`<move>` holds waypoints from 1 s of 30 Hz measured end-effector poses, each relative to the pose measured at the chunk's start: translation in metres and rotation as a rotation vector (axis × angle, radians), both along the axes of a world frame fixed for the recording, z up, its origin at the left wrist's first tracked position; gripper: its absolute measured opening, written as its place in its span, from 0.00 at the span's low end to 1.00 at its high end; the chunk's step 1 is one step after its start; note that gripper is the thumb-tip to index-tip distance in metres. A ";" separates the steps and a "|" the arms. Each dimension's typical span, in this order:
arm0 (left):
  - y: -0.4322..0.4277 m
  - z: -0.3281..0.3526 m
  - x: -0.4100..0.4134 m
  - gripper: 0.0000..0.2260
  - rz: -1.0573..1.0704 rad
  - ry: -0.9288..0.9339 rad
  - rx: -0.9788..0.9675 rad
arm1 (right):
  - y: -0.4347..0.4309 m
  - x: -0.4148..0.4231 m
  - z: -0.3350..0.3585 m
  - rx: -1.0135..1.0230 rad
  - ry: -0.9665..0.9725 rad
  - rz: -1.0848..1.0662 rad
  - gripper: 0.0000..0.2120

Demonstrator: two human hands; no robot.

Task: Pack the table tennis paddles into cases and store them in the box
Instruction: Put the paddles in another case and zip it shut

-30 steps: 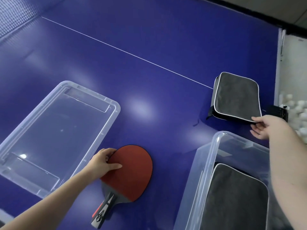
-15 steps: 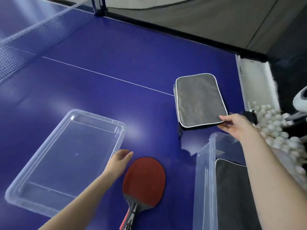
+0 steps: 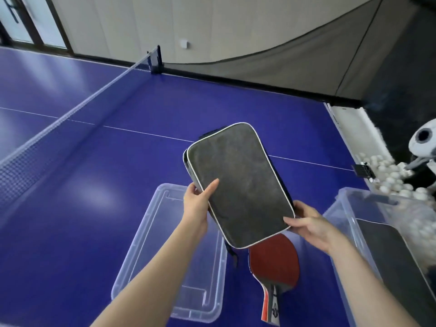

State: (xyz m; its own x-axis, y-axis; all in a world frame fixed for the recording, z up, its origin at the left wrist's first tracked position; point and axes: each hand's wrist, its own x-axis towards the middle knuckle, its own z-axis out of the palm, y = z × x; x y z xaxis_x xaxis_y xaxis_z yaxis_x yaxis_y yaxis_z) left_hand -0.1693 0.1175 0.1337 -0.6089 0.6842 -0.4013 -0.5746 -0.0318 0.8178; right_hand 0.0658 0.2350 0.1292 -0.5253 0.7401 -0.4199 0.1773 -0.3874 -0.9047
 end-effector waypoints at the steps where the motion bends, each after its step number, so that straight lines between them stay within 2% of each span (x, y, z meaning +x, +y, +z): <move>1: -0.008 0.001 -0.005 0.16 0.002 0.015 0.008 | -0.010 -0.005 -0.002 0.018 -0.047 -0.007 0.13; 4: -0.025 0.004 -0.013 0.14 -0.016 0.114 0.039 | -0.030 -0.020 0.004 0.154 -0.254 -0.047 0.15; 7: -0.039 0.005 -0.017 0.11 -0.018 0.351 0.002 | -0.035 -0.044 0.039 0.542 -0.393 -0.184 0.17; 10: -0.047 0.007 -0.019 0.11 -0.020 0.616 -0.059 | -0.048 -0.075 0.090 0.976 -0.269 -0.203 0.11; 12: -0.049 0.009 -0.018 0.12 0.000 0.724 -0.100 | -0.062 -0.095 0.117 1.177 -0.185 -0.143 0.08; 15: -0.049 0.013 -0.015 0.12 0.029 0.804 -0.124 | -0.079 -0.115 0.131 1.319 -0.163 -0.036 0.06; 17: -0.050 0.015 -0.017 0.11 0.057 0.820 -0.116 | -0.081 -0.116 0.121 1.299 -0.176 -0.057 0.07; 19: -0.053 0.017 -0.024 0.10 0.118 0.704 -0.070 | -0.079 -0.107 0.103 1.151 -0.159 -0.209 0.08; 20: -0.054 0.019 -0.028 0.08 0.173 0.563 -0.022 | -0.077 -0.100 0.093 1.045 -0.158 -0.280 0.08; 22: -0.054 0.018 -0.039 0.06 0.295 0.136 0.075 | -0.077 -0.085 0.070 0.851 -0.203 -0.329 0.08; 24: -0.050 0.014 -0.047 0.08 0.329 -0.263 0.135 | -0.084 -0.071 0.044 0.713 -0.252 -0.290 0.08; 26: -0.049 0.012 -0.049 0.12 0.299 -0.538 0.210 | -0.098 -0.065 0.025 0.529 -0.211 -0.186 0.05; 28: -0.048 0.008 -0.045 0.11 0.371 -0.721 0.269 | -0.114 -0.067 0.016 0.366 -0.124 -0.038 0.05; 30: -0.048 0.003 -0.038 0.11 0.420 -0.792 0.248 | -0.126 -0.074 0.013 0.336 -0.052 0.032 0.06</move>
